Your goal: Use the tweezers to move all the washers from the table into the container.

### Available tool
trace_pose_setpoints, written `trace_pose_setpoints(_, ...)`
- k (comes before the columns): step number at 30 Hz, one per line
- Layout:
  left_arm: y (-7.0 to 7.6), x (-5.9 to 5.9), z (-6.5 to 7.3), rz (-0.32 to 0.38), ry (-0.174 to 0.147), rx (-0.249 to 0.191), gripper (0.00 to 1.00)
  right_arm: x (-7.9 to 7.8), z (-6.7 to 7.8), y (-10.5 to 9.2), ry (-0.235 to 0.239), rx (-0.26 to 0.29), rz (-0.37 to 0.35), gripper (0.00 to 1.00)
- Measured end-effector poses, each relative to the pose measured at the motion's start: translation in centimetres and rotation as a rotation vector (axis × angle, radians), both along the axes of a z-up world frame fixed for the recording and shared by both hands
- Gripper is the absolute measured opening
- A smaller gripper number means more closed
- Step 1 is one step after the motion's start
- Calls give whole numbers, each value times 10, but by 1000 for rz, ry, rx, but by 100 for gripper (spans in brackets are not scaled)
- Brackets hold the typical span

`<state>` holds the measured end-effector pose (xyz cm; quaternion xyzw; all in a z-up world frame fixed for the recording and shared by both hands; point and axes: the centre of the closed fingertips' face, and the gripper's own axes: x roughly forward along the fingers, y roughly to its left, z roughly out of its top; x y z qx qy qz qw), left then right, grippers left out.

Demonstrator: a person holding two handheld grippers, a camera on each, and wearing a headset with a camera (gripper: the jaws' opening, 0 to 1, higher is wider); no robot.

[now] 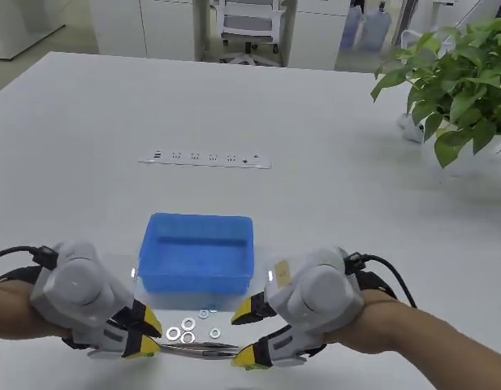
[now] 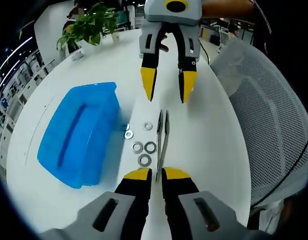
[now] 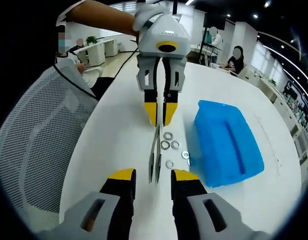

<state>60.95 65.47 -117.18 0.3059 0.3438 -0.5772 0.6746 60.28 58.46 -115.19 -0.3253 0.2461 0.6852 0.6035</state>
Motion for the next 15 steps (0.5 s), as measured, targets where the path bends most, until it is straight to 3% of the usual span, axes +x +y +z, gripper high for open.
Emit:
trace_pose_setpoints(9,1,-6,-10,-63,1,44,7,-3,-11,10,19,-33,15,25)
trace_pose_setpoints(10,-1,-4,-9,-72,-15,37,6,-3,-12,10,18,-37,16,25)
trace_pose_setpoints(15,0,-5,-9,-77,-17,40,6,0,-16,13,5,-46,14,24)
